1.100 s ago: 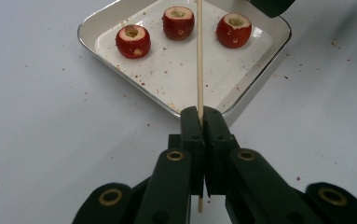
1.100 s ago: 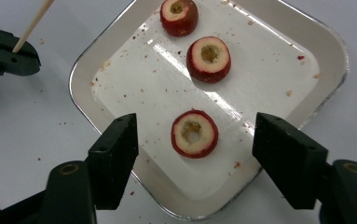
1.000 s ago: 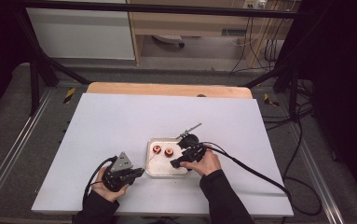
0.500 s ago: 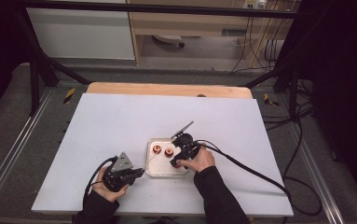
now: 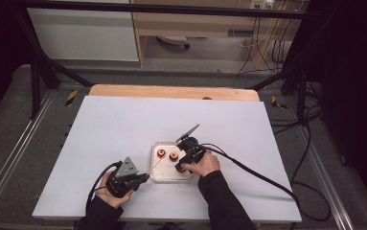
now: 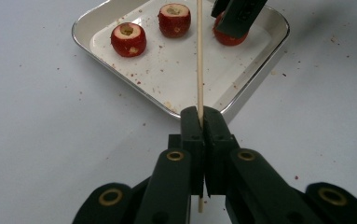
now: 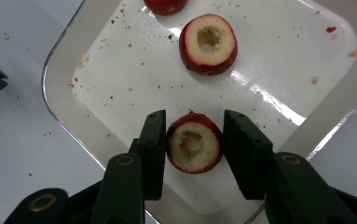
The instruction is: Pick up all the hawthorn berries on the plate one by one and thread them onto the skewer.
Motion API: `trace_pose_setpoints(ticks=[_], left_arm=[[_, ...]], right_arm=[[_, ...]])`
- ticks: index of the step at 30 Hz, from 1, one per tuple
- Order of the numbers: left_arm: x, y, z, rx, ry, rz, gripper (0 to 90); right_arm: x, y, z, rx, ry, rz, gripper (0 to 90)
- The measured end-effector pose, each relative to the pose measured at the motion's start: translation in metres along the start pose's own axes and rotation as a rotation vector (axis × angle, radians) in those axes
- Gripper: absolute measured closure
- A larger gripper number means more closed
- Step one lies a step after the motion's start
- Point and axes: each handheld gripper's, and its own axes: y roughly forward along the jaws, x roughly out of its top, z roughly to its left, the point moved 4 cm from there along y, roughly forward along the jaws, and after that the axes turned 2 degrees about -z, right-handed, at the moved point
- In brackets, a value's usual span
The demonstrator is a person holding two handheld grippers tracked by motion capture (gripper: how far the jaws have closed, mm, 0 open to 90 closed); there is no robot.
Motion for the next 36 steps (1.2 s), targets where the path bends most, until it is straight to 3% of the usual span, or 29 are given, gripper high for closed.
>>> trace_pose_setpoints(ticks=[7, 10, 16, 22, 30, 31, 32, 35, 36], left_arm=[[0.001, -0.001, -0.001, 0.013, -0.001, -0.010, 88.2], [0.001, -0.002, -0.002, 0.014, 0.000, -0.014, 88.2], [0.002, -0.001, -0.003, 0.021, -0.007, -0.024, 88.2], [0.002, 0.002, -0.007, 0.027, -0.023, -0.037, 88.2], [0.004, 0.005, -0.010, 0.045, -0.074, -0.052, 88.2], [0.005, 0.006, -0.010, 0.049, -0.079, -0.056, 88.2], [0.006, 0.006, -0.011, 0.051, -0.086, -0.061, 88.2], [0.010, 0.008, -0.013, 0.055, -0.109, -0.078, 88.1], [0.011, 0.009, -0.014, 0.056, -0.120, -0.082, 88.2]], right_arm=[[0.002, -0.017, 0.002, 0.024, 0.013, -0.064, 61.4], [0.002, -0.031, 0.002, 0.036, 0.013, -0.131, 61.4], [-0.001, -0.040, -0.001, 0.056, 0.023, -0.209, 61.5], [-0.008, -0.046, -0.007, 0.119, 0.052, -0.339, 61.5], [-0.014, -0.054, -0.015, 0.185, 0.133, -0.503, 61.5], [-0.015, -0.056, -0.018, 0.196, 0.147, -0.550, 61.6], [-0.015, -0.056, -0.018, 0.196, 0.147, -0.550, 61.6], [-0.017, -0.060, -0.021, 0.220, 0.177, -0.618, 61.6], [-0.017, -0.063, -0.023, 0.240, 0.194, -0.669, 61.6]])
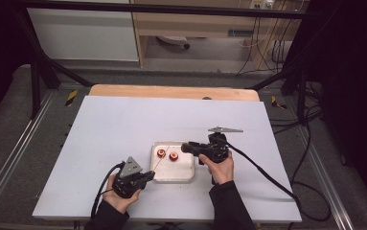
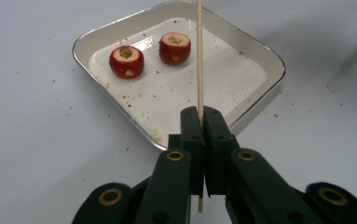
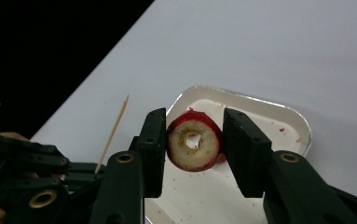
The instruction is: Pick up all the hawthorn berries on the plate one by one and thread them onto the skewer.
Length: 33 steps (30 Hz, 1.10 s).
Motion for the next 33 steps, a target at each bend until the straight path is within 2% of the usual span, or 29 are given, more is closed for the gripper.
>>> trace_pose_setpoints(ticks=[2, 4, 6, 7, 8, 10, 11, 16, 22, 25, 33], left_arm=[[0.002, 0.002, -0.002, 0.000, -0.012, -0.011, 88.1], [0.005, 0.003, -0.003, 0.002, -0.024, -0.024, 88.2], [0.008, 0.005, -0.005, 0.000, -0.034, -0.035, 88.2], [0.009, 0.005, -0.006, 0.004, -0.036, -0.041, 88.1], [0.010, 0.006, -0.007, 0.005, -0.036, -0.047, 88.1], [0.012, 0.007, -0.009, 0.011, -0.039, -0.056, 88.1], [0.013, 0.008, -0.010, 0.011, -0.043, -0.060, 88.1], [0.016, 0.011, -0.016, 0.007, -0.055, -0.076, 88.0], [0.020, 0.014, -0.020, -0.004, -0.068, -0.085, 88.0], [0.023, 0.017, -0.023, -0.009, -0.071, -0.086, 88.0], [0.030, 0.022, -0.029, -0.026, -0.086, -0.100, 88.0]], right_arm=[[0.001, -0.001, 0.000, 0.005, 0.009, -0.014, 61.6], [0.004, -0.005, -0.001, 0.019, 0.025, -0.072, 61.6], [0.005, -0.006, -0.001, 0.025, 0.029, -0.090, 61.6], [0.007, -0.009, 0.000, 0.031, 0.042, -0.129, 61.6], [0.007, -0.009, 0.000, 0.031, 0.042, -0.129, 61.6], [0.010, -0.012, 0.001, 0.041, 0.063, -0.179, 61.6], [0.010, -0.012, 0.001, 0.041, 0.063, -0.179, 61.6], [0.016, -0.014, 0.002, 0.045, 0.076, -0.263, 61.6], [0.018, -0.014, 0.003, 0.048, 0.077, -0.315, 61.7], [0.021, -0.014, 0.005, 0.056, 0.082, -0.371, 61.7], [0.023, -0.015, 0.007, 0.066, 0.063, -0.424, 61.7]])
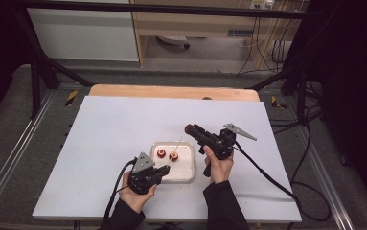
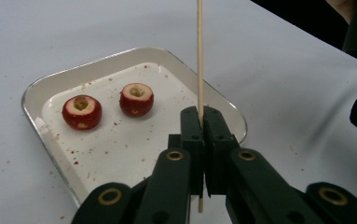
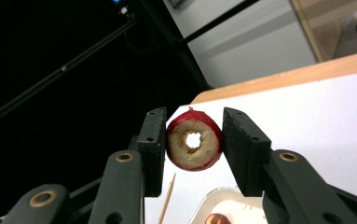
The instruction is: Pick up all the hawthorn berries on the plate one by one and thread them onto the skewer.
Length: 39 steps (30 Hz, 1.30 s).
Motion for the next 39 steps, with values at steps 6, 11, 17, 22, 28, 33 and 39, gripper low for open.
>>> trace_pose_setpoints(ticks=[6, 11, 17, 22, 28, 33, 39], left_arm=[[0.0030, 0.0026, -0.0041, -0.005, 0.000, -0.008, 88.0], [0.0036, 0.0025, -0.0042, -0.006, 0.000, -0.009, 88.0], [0.0040, 0.0020, -0.0030, -0.006, -0.002, -0.009, 88.0], [0.0038, 0.0028, -0.0031, -0.008, -0.002, -0.005, 88.0], [0.0038, 0.0028, -0.0030, -0.006, -0.002, -0.007, 88.0], [0.0037, 0.0030, -0.0031, -0.007, -0.004, -0.007, 88.0], [0.0039, 0.0028, -0.0029, -0.005, -0.005, -0.010, 88.0]], right_arm=[[-0.0013, 0.0010, 0.0012, 0.013, -0.007, -0.028, 61.7], [-0.0021, 0.0016, 0.0010, 0.013, -0.015, -0.035, 61.7], [-0.0051, 0.0025, 0.0015, 0.019, -0.021, -0.029, 61.7], [-0.0073, 0.0034, 0.0022, 0.030, -0.022, -0.029, 61.7], [-0.0081, 0.0042, 0.0019, 0.031, -0.025, -0.036, 61.7], [-0.0084, 0.0043, 0.0020, 0.032, -0.021, -0.033, 61.7], [-0.0101, 0.0048, 0.0016, 0.031, -0.026, -0.027, 61.7]])
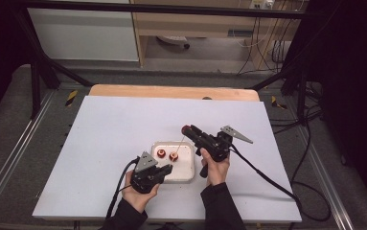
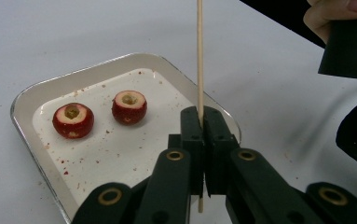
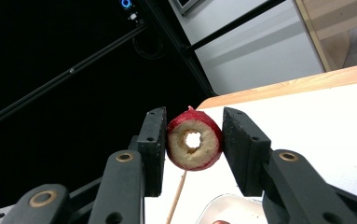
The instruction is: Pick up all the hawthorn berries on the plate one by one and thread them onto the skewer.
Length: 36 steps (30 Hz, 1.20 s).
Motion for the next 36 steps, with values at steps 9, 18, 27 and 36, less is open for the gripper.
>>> trace_pose_setpoints(ticks=[9, 18, 27, 36], left_arm=[[0.002, 0.002, 0.000, 0.001, -0.024, -0.009, 88.0], [0.005, 0.002, -0.001, 0.004, -0.055, -0.026, 88.1], [0.008, 0.005, 0.003, 0.021, -0.049, -0.029, 88.1], [0.011, 0.012, 0.007, 0.030, -0.045, -0.015, 88.1]], right_arm=[[-0.006, 0.002, 0.001, 0.007, 0.007, 0.014, 61.8], [-0.015, 0.002, 0.003, 0.013, 0.014, 0.027, 61.8], [-0.030, 0.002, 0.006, 0.028, 0.024, 0.085, 61.9], [-0.054, 0.001, 0.011, 0.030, 0.009, 0.157, 61.9]])
